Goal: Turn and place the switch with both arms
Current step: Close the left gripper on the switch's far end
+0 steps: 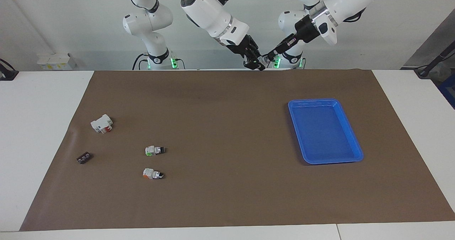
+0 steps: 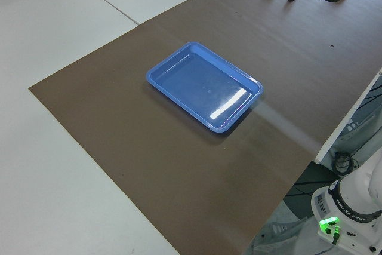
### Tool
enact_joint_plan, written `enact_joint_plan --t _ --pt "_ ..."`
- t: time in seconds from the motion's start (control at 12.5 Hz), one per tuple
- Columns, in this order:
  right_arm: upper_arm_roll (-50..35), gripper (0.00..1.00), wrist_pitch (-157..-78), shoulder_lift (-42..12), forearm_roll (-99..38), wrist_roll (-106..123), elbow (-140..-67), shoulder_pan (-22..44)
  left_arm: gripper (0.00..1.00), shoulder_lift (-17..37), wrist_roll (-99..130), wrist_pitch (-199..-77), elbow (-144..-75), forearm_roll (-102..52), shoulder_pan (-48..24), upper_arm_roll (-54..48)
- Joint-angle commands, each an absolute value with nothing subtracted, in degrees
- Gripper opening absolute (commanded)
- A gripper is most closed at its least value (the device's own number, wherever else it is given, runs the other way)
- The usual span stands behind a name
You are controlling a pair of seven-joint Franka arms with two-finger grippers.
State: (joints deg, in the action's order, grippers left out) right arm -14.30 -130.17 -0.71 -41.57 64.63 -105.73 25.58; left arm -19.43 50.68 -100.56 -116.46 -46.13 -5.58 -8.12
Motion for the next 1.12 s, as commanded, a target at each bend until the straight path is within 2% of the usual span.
enact_joint_plan --t 0.0,0.56,1.04 --pt "-14.24 0.0 -132.63 -1.14 -42.98 64.42 -105.38 25.14 0.0 -21.8 42.65 -96.85 -117.77 -46.67 -5.89 -8.61" --pt "-14.24 0.0 -133.5 -1.23 -42.98 64.42 -105.38 25.22 0.0 -21.71 16.38 -96.24 -117.77 -42.36 -5.45 -8.61" --pt "-14.24 0.0 -133.68 -1.23 -42.98 64.42 -105.38 25.22 0.0 -21.8 7.13 -96.59 -118.21 -42.36 -5.36 -7.91"
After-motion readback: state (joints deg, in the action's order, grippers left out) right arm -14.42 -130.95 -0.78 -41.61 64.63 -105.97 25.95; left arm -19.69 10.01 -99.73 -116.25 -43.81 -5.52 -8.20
